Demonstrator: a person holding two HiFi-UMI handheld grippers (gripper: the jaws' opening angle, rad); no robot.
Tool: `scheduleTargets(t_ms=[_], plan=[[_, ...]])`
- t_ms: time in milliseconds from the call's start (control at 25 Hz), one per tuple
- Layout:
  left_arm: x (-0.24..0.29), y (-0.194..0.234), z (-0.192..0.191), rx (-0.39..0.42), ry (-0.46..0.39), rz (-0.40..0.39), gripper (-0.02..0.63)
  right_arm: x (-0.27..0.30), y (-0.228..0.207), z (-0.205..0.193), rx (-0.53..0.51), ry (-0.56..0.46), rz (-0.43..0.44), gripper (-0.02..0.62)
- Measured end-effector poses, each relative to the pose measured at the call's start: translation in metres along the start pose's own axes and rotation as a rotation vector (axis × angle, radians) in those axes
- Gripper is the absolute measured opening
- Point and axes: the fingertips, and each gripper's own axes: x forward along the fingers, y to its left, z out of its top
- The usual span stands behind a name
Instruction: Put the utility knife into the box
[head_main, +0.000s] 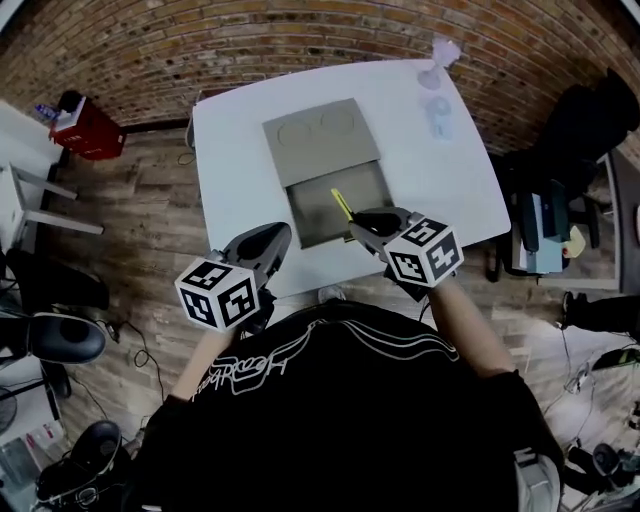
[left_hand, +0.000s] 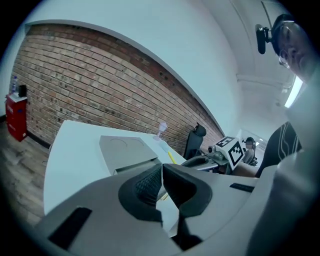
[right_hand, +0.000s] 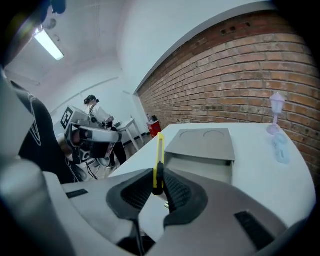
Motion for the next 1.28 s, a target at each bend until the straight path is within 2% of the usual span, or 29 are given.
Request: scheduleTargets(t_ms=[240, 480, 800, 1000, 1280], plan=[[-0.005, 0.020, 0.005, -0.055, -0.064, 0.098, 0.035, 0.033, -0.022, -0.012, -0.173, 0.131, -0.002, 0.066], [-0.009, 0.037, 0.002, -0.097, -0.110, 0.163, 0.034, 0.061, -0.035, -0.025, -0.274, 0.241, 0.020, 0.066], [-0.009, 0.051, -0.015, -0.159, -0.133, 0.211, 0.035, 0.091, -0.055, -0.043, -0.395, 0.391, 0.014, 0.066], [-0.012, 0.058, -0.027, -0.195, -0.143, 0.231, 0.035, 0.103, -0.063, -0.055, -0.420, 0.466, -0.002, 0.067], [-0.019, 0.063, -0.032, -0.219, -0.151, 0.245, 0.035, 0.112, -0.065, -0.061, -0.441, 0.501, 0.003, 0.067]])
